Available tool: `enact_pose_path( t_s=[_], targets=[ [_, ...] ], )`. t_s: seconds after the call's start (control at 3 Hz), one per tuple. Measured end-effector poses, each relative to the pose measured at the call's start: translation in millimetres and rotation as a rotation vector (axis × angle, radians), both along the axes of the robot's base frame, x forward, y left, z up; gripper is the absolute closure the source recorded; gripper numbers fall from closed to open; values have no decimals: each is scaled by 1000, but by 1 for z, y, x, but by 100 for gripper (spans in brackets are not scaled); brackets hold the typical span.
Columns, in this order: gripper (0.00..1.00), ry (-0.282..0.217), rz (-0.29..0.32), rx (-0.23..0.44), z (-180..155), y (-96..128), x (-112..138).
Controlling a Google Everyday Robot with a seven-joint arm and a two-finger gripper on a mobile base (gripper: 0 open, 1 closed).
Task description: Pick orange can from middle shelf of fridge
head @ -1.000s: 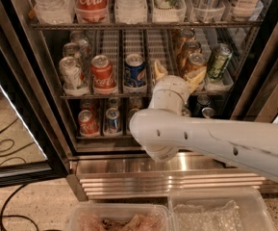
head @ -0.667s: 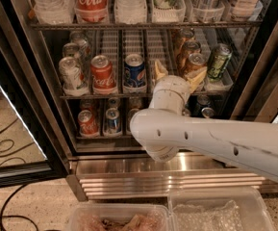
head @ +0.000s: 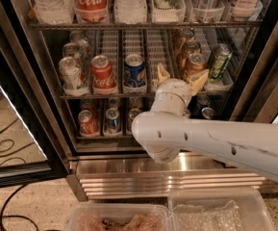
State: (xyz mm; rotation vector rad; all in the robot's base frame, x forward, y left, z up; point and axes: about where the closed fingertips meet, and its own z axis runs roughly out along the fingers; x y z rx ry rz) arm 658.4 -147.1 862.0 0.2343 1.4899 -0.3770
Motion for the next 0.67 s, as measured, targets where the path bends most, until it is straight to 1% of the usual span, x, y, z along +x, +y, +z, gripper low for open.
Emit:
enact_pose_path(
  t_s=[0.33,0.67],
  targets=[
    [16,41,-61,-22,-12,-16,9],
    [15,41,-62,-22,-12,-16,9]
  ],
)
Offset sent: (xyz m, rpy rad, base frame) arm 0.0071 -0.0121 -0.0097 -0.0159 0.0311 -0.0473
